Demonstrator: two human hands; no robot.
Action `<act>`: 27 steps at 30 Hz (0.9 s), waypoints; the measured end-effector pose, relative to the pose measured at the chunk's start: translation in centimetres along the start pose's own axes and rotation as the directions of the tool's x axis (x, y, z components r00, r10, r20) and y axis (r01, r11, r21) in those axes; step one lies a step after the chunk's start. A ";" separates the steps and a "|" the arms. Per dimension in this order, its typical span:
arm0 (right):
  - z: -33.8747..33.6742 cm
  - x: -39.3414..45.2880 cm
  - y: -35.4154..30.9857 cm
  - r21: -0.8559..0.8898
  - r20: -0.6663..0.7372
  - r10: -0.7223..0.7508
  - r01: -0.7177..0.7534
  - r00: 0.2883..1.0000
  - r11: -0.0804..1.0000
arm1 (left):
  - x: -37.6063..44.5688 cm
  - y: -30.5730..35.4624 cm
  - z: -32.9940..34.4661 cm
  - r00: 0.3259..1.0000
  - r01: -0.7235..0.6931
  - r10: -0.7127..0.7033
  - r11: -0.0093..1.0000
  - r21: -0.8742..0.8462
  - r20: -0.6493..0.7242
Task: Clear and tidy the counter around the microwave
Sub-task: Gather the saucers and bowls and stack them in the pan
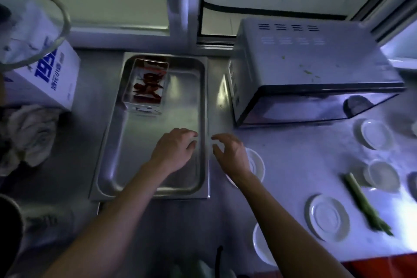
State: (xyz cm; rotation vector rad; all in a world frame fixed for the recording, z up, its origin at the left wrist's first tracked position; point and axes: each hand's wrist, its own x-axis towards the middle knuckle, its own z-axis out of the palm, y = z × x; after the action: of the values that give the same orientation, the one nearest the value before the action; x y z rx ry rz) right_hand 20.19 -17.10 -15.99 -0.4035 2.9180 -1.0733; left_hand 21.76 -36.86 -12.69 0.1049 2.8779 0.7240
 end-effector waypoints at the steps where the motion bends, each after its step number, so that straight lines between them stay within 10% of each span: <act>1: -0.9 -1.2 0.8 0.012 -0.012 0.031 -0.030 0.999 0.999 | -0.3 1.3 0.7 1.000 -0.020 0.020 1.000 0.001 0.011; 27: -13.5 -27.0 16.8 0.036 -0.083 0.335 -0.333 0.939 0.942 | -12.8 23.4 19.6 0.912 -0.321 0.209 0.899 0.298 0.353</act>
State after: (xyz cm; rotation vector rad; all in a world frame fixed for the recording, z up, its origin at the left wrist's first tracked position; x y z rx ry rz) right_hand 41.01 10.32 -18.63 0.1435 2.8966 -1.0907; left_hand 38.50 -8.61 -16.66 0.6180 2.6703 0.1921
